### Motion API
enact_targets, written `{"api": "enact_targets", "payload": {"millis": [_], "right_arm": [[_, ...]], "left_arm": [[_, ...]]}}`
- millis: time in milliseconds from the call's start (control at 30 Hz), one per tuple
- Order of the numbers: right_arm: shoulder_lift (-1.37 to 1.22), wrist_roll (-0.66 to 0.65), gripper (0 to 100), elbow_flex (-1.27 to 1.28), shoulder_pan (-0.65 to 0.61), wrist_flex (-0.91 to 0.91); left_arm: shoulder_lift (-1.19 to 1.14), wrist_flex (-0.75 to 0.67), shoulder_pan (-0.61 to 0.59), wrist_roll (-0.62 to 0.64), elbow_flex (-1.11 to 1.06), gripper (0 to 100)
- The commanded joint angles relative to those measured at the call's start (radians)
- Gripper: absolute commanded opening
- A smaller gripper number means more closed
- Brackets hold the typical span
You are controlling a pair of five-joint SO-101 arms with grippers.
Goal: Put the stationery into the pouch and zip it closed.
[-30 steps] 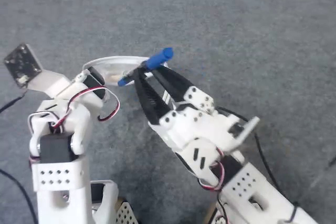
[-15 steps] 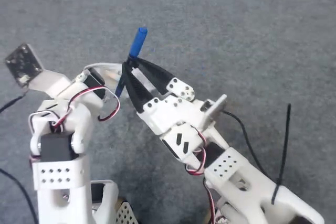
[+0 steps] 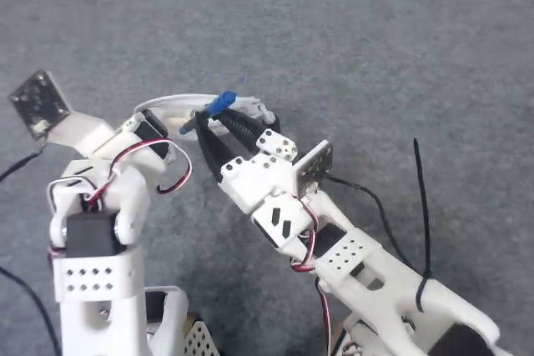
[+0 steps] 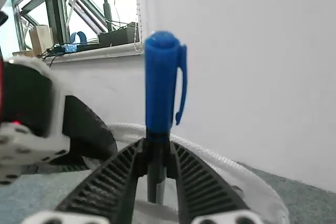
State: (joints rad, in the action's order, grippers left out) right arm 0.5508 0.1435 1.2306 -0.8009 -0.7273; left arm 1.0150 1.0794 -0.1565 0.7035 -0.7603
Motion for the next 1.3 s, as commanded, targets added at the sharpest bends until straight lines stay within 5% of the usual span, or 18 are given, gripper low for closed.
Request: {"api": "enact_targets", "payload": {"millis": [0,333,567,933,1267], "right_arm": [[0.064,-0.114,0.6,0.051,-0.024,-0.074],[0.027,-0.170,1.3,0.081,-0.042,-0.127],[0.047,-0.310,22.5,0.117,-0.044,-0.136],[0.311,-0.316,13.9,0.219,-0.054,-0.117],[0.690,-0.307,13.6,0.127,-0.005,0.504]], "left_arm": [[0.046,-0.012,0.002,-0.005,0.019,1],[0.044,-0.014,0.002,-0.006,0.018,1],[0.044,-0.012,0.002,-0.006,0.018,1],[0.044,-0.012,0.002,-0.006,0.016,1],[0.048,-0.014,-0.068,-0.005,0.018,1]]}}
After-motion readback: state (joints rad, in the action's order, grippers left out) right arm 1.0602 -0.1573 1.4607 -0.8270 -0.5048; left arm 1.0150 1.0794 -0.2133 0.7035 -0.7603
